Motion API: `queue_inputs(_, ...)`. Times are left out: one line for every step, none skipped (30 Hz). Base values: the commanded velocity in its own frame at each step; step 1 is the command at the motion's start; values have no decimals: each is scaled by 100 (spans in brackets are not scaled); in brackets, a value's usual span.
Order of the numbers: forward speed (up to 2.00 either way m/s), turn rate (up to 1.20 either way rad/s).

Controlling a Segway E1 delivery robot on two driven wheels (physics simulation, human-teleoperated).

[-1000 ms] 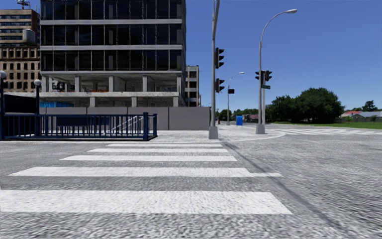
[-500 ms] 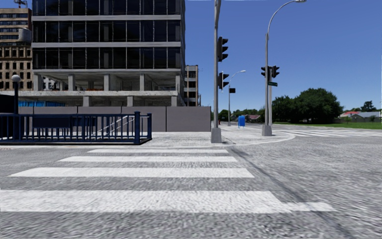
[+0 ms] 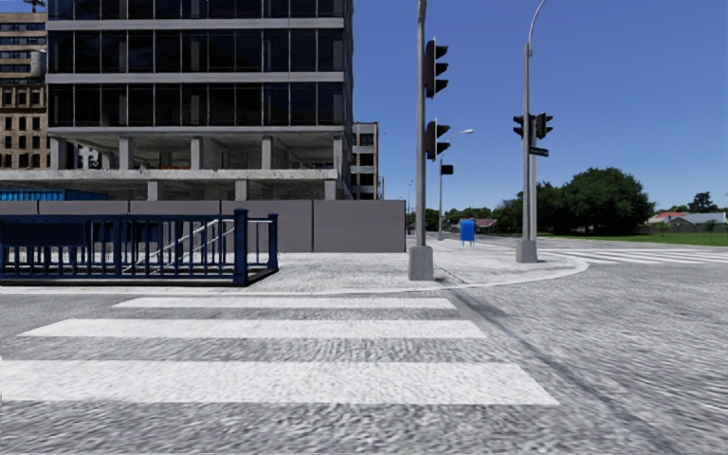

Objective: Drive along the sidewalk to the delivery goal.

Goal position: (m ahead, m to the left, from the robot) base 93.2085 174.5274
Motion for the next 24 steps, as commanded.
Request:
queue_inputs(200, 0)
queue_inputs(200, 0)
queue_inputs(200, 0)
queue_inputs(200, 0)
queue_inputs(200, 0)
queue_inputs(200, 0)
queue_inputs(200, 0)
queue_inputs(200, 0)
queue_inputs(200, 0)
queue_inputs(200, 0)
queue_inputs(200, 0)
queue_inputs(200, 0)
queue_inputs(200, 0)
queue_inputs(200, 0)
queue_inputs(200, 0)
queue_inputs(200, 0)
queue_inputs(200, 0)
queue_inputs(200, 0)
queue_inputs(200, 0)
queue_inputs(200, 0)
queue_inputs(200, 0)
queue_inputs(200, 0)
queue_inputs(200, 0)
queue_inputs(200, 0)
